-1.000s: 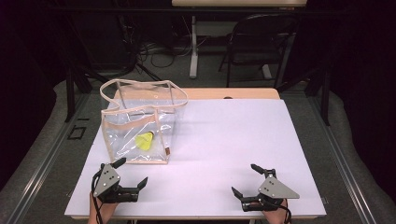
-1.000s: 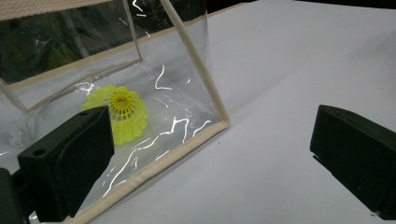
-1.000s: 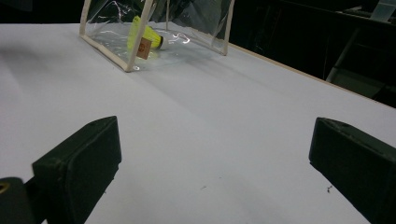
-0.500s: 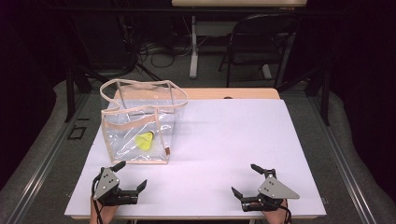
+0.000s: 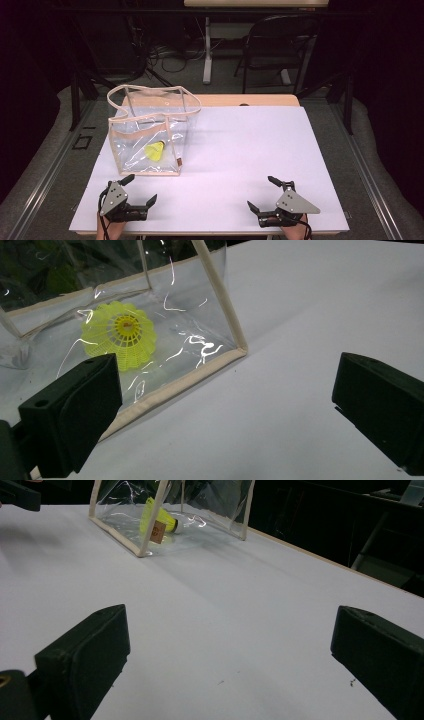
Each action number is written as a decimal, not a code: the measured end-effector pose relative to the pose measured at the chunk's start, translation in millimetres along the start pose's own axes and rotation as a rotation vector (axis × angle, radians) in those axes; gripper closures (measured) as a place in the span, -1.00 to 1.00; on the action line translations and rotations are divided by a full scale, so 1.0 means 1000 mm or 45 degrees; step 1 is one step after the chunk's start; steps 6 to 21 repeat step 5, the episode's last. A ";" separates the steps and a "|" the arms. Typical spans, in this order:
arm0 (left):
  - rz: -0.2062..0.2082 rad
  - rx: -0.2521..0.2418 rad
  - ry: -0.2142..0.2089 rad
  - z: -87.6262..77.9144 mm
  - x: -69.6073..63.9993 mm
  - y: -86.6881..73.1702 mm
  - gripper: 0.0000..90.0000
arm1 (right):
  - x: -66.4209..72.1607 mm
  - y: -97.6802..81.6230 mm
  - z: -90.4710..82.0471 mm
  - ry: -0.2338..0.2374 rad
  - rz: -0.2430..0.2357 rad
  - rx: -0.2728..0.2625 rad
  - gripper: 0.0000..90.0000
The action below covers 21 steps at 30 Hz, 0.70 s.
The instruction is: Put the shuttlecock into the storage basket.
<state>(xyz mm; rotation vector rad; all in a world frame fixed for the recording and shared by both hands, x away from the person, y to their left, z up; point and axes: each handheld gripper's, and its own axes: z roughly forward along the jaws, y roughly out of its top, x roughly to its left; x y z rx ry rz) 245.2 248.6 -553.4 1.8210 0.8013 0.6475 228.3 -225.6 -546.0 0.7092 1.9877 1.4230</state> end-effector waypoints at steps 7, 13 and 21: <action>-0.003 -0.006 0.001 0.000 0.001 0.001 -1.00 | -0.001 0.000 0.001 0.004 -0.004 0.002 -0.96; -0.003 -0.006 0.001 0.000 0.001 0.001 -1.00 | -0.001 0.000 0.001 0.004 -0.004 0.002 -0.96; -0.003 -0.006 0.001 0.000 0.001 0.001 -1.00 | -0.001 0.000 0.001 0.004 -0.004 0.002 -0.96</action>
